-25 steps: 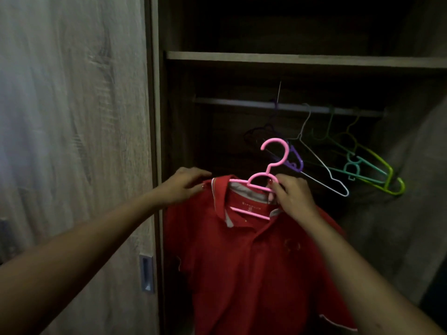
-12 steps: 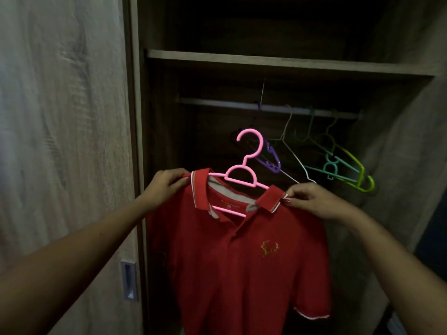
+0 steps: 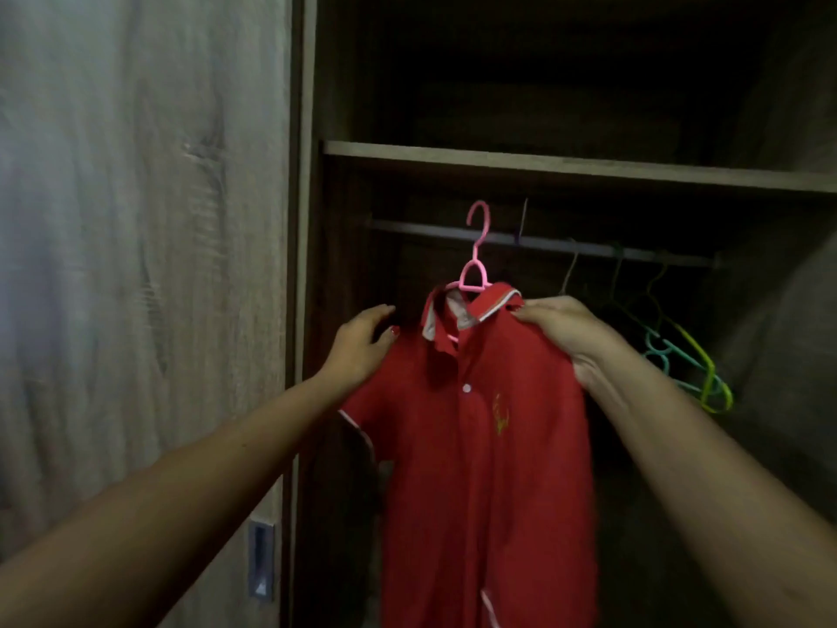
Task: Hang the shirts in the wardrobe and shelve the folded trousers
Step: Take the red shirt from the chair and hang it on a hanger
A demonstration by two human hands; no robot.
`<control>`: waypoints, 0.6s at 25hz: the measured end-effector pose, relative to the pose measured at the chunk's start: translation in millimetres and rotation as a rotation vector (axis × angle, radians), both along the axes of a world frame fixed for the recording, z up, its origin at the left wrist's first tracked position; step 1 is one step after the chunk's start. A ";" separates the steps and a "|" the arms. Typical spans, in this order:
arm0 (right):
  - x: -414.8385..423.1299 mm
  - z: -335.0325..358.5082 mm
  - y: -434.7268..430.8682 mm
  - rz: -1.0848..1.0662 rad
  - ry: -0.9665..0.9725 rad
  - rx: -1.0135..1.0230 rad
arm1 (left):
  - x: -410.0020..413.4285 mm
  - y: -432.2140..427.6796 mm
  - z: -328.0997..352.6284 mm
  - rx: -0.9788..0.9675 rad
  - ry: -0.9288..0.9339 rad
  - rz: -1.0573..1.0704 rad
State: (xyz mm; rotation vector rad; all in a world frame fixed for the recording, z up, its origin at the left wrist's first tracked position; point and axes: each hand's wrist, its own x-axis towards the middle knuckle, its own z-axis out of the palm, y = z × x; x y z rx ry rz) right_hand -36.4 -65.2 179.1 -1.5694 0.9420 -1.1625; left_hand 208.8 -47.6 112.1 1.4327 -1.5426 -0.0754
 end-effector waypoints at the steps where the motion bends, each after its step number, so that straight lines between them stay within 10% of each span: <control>1: 17.4 6.9 -5.1 -0.007 -0.016 -0.028 | -0.1 5.6 2.5 -0.008 -0.004 0.002; 15: 137.1 -26.3 -127.8 -0.261 0.206 -0.103 | 39.1 51.6 12.2 0.142 0.170 0.052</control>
